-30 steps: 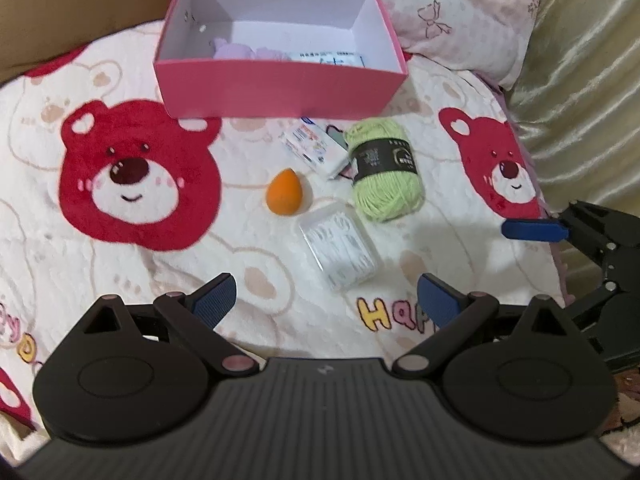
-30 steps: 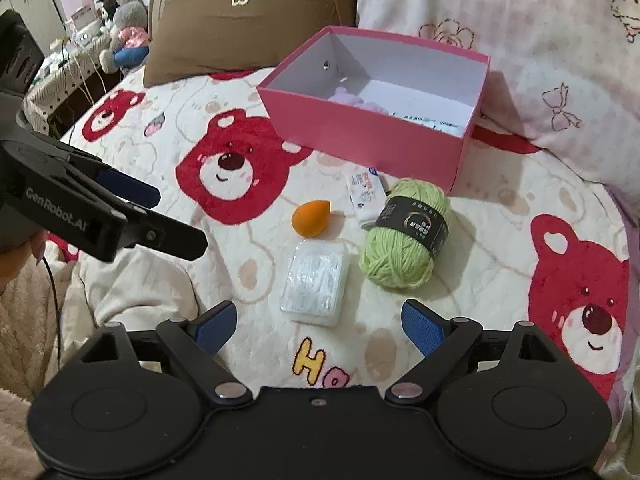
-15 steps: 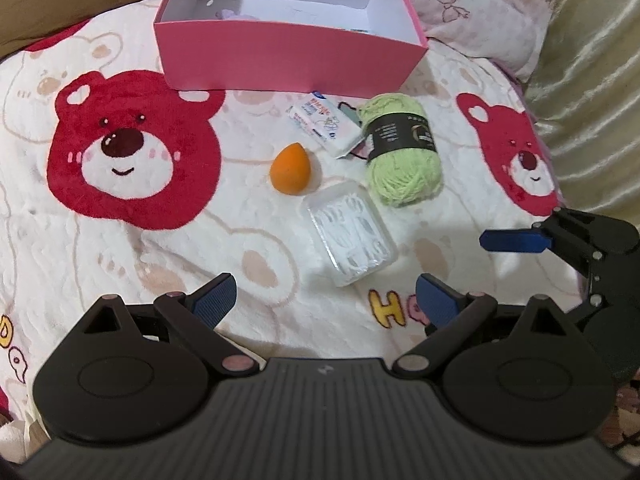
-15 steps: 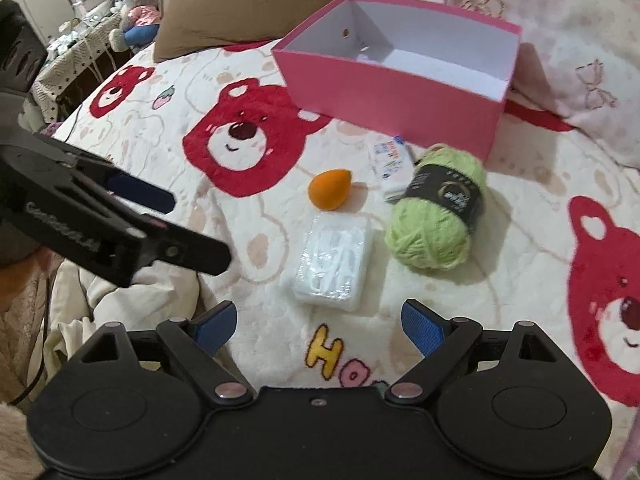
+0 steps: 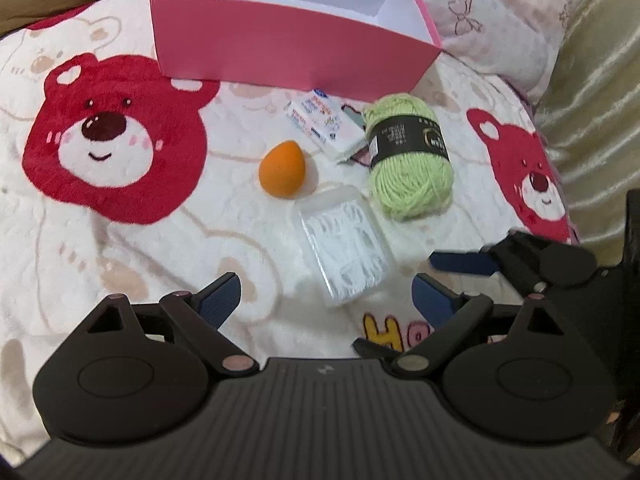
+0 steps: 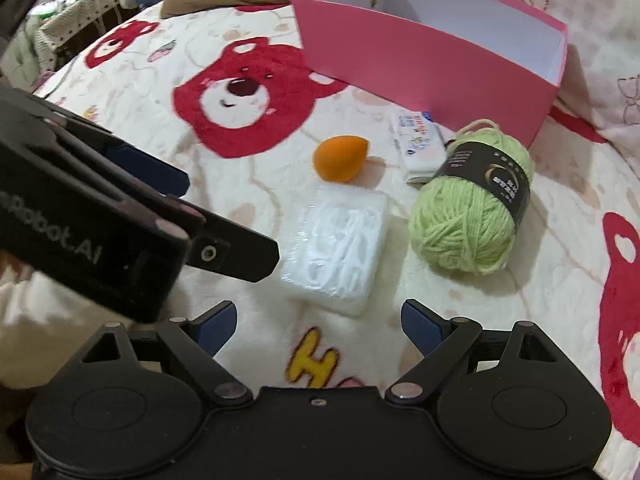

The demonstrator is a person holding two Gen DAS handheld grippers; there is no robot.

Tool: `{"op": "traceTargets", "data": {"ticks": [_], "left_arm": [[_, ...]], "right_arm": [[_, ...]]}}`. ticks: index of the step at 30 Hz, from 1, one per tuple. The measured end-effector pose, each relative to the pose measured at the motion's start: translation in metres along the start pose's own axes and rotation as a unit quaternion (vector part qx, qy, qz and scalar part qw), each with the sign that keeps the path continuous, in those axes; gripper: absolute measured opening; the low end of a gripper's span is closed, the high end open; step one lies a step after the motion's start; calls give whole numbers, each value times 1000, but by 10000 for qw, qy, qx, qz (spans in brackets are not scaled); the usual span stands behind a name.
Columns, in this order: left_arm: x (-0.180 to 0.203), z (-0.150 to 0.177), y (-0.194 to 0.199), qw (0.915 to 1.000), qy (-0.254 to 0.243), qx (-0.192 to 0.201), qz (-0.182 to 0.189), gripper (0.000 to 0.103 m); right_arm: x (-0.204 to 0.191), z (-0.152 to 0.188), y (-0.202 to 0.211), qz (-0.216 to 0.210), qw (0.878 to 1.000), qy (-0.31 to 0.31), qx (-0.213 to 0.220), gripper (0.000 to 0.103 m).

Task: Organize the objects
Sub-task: 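Close the right gripper on the clear floss-pick case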

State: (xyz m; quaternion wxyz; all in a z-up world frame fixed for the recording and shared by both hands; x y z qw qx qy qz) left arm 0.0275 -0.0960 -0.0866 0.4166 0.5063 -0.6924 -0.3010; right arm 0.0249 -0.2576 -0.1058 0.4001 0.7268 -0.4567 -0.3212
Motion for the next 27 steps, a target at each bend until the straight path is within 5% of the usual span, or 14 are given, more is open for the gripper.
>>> {"op": "traceTargets", "data": {"ticks": [9, 16, 20, 23, 27], "left_arm": [[3, 2, -22, 9993, 66, 362, -85, 88], [-1, 2, -43, 9992, 340, 216, 44, 85], [-7, 2, -51, 9981, 546, 194, 196, 64], [-8, 3, -57, 9978, 614, 184, 183, 53], [-8, 6, -64, 9974, 648, 188, 264, 41]], "right_arm": [[8, 8, -15, -135, 9957, -347, 843, 88], [12, 10, -38, -34, 9955, -388, 864, 88], [18, 12, -42, -105, 9938, -561, 953, 84], [15, 16, -43, -231, 9936, -514, 976, 71], [11, 17, -45, -111, 9936, -524, 997, 71]]}}
Point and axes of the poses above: each gripper's, at about its wrist camera, not at the fingertips, and y roughly against the way its jaws point, x to its right, z to its underside, the point moved 1 cm from there along -y, roughly the way its jaws point, and after that the axes turned 5 degrees about -y, right-handed, at the moved point
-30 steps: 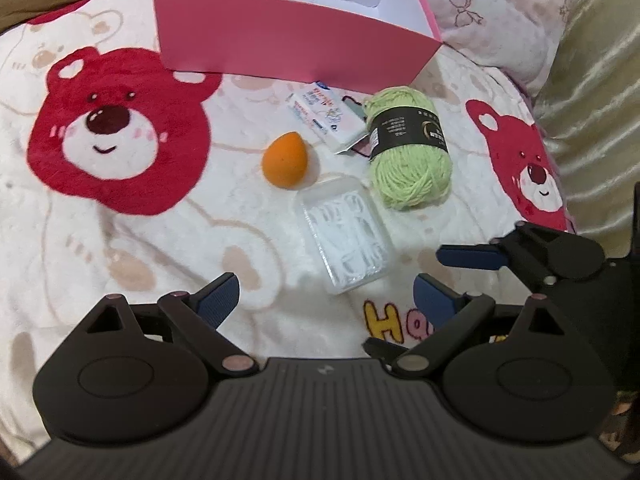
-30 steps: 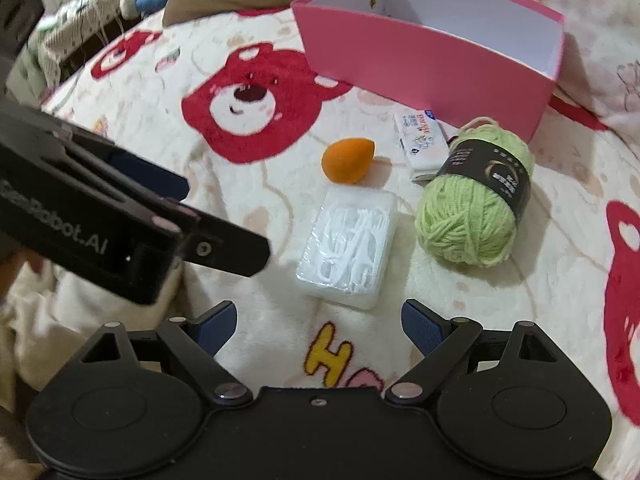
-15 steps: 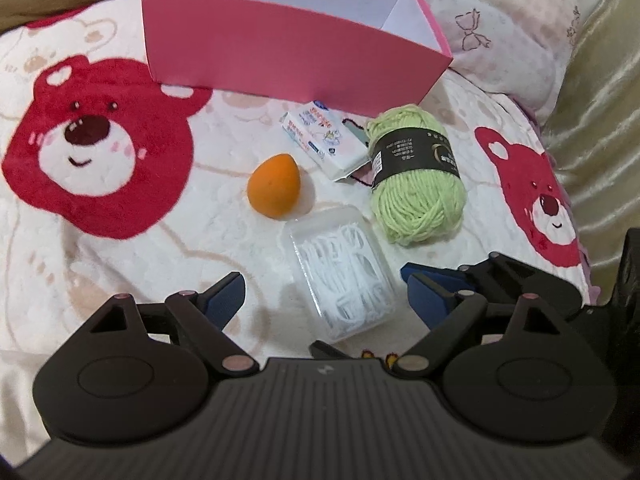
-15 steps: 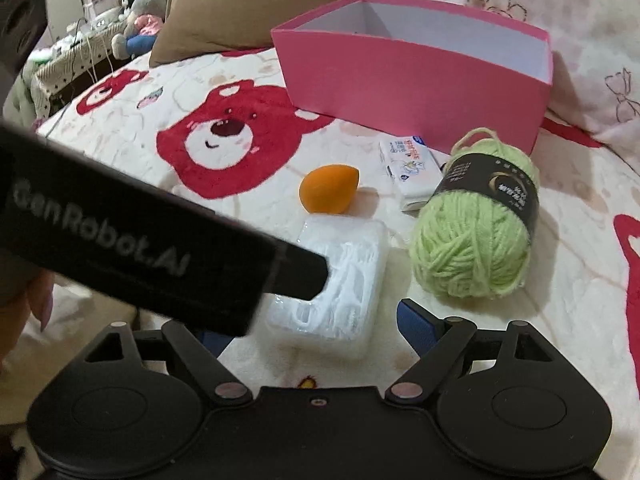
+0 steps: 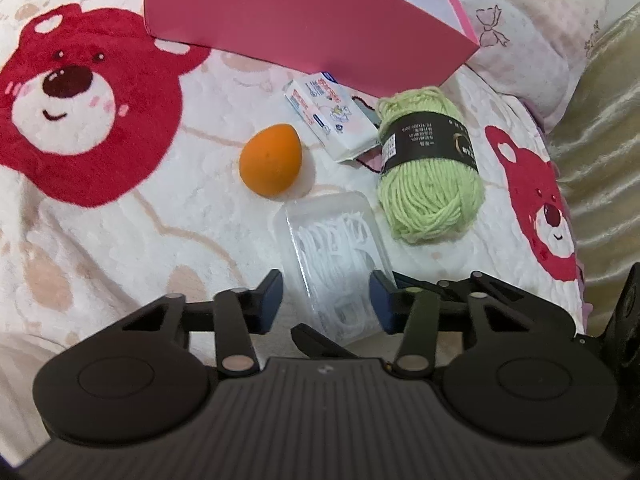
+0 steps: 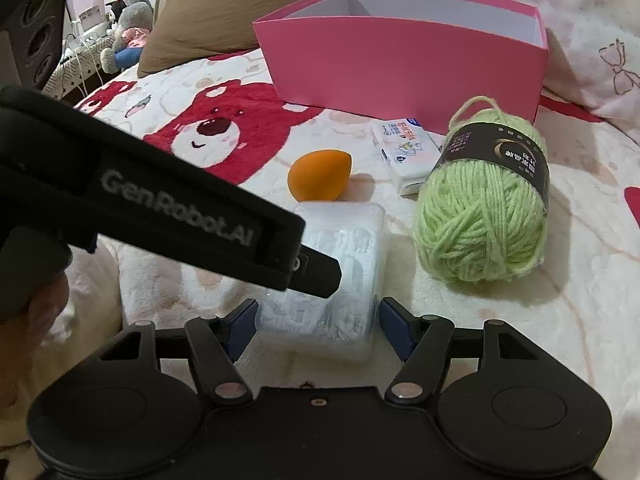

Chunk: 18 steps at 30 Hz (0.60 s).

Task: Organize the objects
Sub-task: 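Close the right gripper on the clear floss-pick case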

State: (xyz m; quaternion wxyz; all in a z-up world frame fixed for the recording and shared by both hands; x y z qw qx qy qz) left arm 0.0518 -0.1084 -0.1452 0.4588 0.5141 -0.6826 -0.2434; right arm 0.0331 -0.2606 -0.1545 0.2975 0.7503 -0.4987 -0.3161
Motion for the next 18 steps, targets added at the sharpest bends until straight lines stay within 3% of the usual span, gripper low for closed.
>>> {"op": "traceTargets", "data": {"ticks": [7, 11, 18], "left_arm": [[-5, 2, -3, 9995, 244, 105, 143, 39], [-5, 2, -6, 9992, 318, 144, 177, 46], [-4, 3, -7, 9995, 286, 113, 108, 46]], "right_arm": [[-1, 2, -7, 142, 9999, -27, -65, 70], [-2, 1, -7, 160, 9998, -96, -58, 70], [0, -2, -11, 171, 9988, -458, -55, 70]]}}
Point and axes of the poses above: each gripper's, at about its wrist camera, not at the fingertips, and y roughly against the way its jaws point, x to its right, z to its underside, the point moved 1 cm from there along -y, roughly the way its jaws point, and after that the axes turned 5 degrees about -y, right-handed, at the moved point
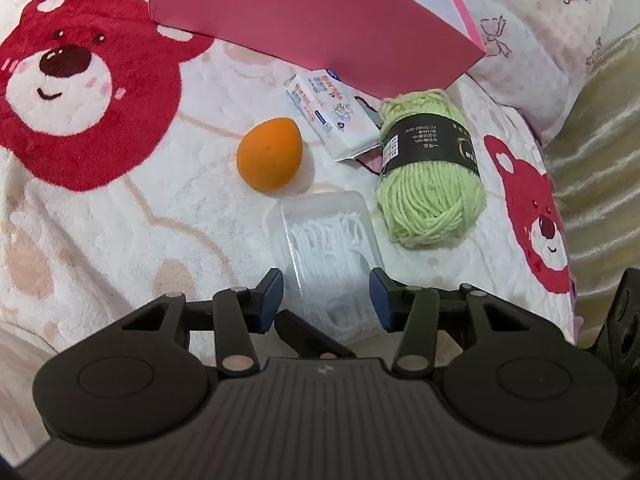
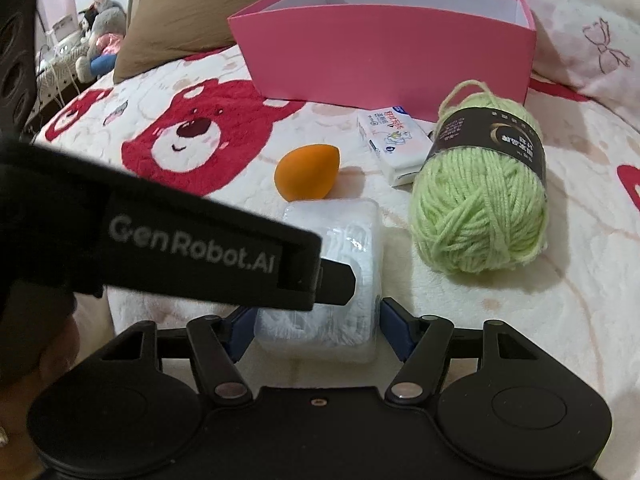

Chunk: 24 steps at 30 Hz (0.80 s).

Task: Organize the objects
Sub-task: 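Close the right gripper on the clear floss-pick case, then lift the floss-pick case with the right gripper into the pink box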

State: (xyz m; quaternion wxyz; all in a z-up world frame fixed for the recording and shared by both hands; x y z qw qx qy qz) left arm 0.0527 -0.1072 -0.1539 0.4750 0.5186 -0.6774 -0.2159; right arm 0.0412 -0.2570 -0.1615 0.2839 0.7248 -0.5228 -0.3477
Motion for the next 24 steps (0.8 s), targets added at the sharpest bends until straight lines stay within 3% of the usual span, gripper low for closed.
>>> {"op": "traceTargets", "data": {"ticks": [5, 8, 14, 24], "left_arm": [[-2, 3, -3, 9998, 73, -161, 120, 53], [-1, 6, -1, 9997, 88, -135, 166, 50], [4, 8, 15, 10000, -34, 31, 62, 45], [6, 10, 40, 10000, -51, 73, 11, 44]], "right_arm": [[-7, 3, -2, 205, 9995, 226, -118, 70], [-13, 5, 0, 349, 9985, 382, -172, 68], [-9, 2, 9, 140, 9998, 92, -113, 68], [-15, -4, 23, -112, 9996, -92, -246, 68]]}}
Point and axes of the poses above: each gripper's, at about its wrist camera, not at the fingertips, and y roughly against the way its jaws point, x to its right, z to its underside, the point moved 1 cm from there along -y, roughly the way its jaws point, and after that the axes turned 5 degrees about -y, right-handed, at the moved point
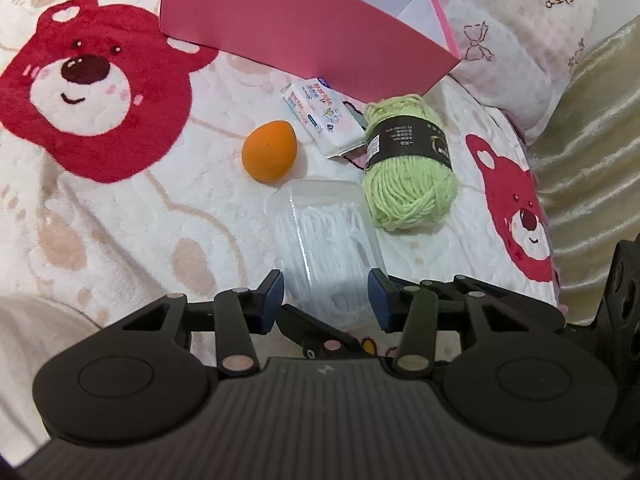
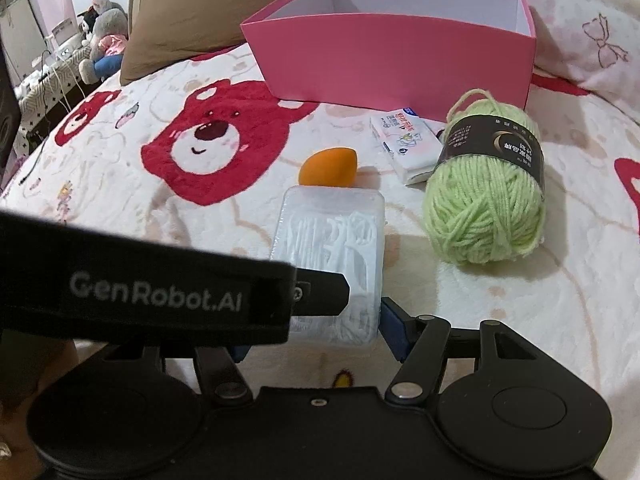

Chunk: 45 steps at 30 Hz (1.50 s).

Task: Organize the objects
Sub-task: 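Lift the floss-pick case with the right gripper into the pink box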

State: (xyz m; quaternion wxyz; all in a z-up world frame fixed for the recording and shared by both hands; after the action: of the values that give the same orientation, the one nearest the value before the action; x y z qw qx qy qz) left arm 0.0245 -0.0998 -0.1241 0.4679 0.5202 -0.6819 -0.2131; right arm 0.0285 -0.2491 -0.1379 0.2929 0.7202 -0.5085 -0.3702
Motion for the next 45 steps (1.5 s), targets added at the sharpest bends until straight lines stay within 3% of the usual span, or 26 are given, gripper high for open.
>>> {"op": "traceTargets", "data": {"ticks": [8, 21, 36, 45], "left_arm": [[12, -10, 19, 9991, -303, -235, -182, 44], [15, -33, 58, 9989, -248, -377, -137, 44], [11, -72, 113, 9999, -26, -135, 42, 44], [23, -104, 140, 9993, -324, 149, 83, 45]], "right_arm": [[1, -8, 12, -335, 9987, -344, -149, 68], [-9, -30, 37, -646, 9963, -531, -178, 68], [-40, -70, 72, -738, 9966, 239, 283, 68], [-52, -101, 98, -770, 9914, 731, 769, 68]]}}
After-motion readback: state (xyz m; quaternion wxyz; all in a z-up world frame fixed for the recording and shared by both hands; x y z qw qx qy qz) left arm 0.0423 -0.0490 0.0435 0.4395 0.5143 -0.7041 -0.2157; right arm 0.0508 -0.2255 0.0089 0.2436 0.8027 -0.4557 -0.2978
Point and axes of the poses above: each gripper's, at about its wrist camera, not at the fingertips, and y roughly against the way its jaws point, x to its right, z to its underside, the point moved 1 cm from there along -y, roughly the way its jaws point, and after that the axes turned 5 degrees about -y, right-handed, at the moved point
